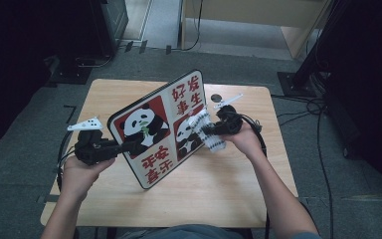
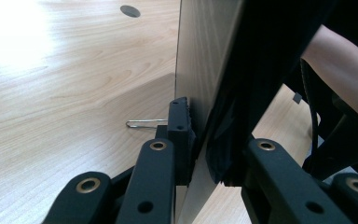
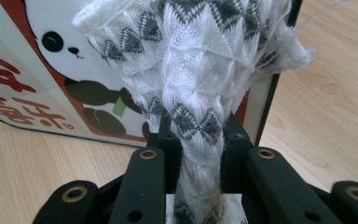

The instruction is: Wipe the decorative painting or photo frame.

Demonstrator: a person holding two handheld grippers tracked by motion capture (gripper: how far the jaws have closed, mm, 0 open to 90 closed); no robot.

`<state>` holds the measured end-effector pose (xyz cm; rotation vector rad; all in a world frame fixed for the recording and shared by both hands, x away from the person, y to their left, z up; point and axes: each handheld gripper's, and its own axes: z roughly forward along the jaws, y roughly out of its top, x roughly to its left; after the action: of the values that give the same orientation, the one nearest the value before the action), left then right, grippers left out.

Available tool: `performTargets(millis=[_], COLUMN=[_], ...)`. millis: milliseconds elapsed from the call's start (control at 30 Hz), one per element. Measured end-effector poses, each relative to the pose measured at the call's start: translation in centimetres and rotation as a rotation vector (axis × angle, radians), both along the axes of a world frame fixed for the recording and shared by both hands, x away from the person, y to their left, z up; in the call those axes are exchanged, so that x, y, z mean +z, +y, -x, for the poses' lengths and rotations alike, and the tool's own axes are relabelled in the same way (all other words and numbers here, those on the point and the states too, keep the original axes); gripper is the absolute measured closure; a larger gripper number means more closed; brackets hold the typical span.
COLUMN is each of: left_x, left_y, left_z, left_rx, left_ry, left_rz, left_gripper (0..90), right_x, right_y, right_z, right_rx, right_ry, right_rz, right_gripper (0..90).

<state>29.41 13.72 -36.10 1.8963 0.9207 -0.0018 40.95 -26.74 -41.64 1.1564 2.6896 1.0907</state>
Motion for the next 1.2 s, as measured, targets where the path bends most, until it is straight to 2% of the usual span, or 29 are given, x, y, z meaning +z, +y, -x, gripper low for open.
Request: performTargets(millis=[133,633,1200], left_x=[0.0,0.0,-0.1], left_y=[0.0,0.1,0.1], left_z=[0.0,-0.1,-0.1], left_rx=[0.0,-0.006,-0.007], left_ry=[0.002,0.002,0.004], left_rz=[0.0,0.004,0.008], left_gripper=[78.9,78.9,78.3], right_x=[-0.6,-3.0,-5.3], right_y=[0.0,0.4,0.1], right_z=[0.1,0.7,0.8], right_rx=[-0.003,0.002,-0.013], right_ry=[0.027,0.07,0.143], right_rz=[0.01,0.046,0.065], right_gripper=[76.2,76.3,76.3])
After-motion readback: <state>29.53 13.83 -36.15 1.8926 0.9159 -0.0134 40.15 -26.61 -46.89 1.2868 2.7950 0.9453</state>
